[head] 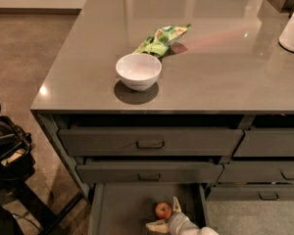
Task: Pick apple from bottom drawer and place on counter
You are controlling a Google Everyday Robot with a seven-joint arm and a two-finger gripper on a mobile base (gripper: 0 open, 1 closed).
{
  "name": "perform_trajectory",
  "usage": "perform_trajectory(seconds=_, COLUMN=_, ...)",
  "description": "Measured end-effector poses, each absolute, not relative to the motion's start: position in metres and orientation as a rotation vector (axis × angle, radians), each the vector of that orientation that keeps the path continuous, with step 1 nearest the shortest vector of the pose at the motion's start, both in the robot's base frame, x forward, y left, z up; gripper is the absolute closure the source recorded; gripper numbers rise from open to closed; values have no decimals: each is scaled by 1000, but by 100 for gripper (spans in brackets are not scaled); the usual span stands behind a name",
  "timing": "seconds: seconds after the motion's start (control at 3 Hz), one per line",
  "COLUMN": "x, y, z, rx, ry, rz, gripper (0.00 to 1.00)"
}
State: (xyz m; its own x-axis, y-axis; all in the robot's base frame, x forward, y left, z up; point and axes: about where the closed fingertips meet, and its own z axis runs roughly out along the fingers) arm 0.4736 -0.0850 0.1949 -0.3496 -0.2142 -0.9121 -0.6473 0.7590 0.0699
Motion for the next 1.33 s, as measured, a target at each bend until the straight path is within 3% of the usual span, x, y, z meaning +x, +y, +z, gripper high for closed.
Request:
perform_trajectory(seconds=0.67, x=494, y=-92, z=158, rx=-784, ry=1897, rz=391, gripper=0)
perform_trajectory(seconds=1.33, x=495, y=-93, z=157, rx=-785, ry=1896, rz=386, gripper=42)
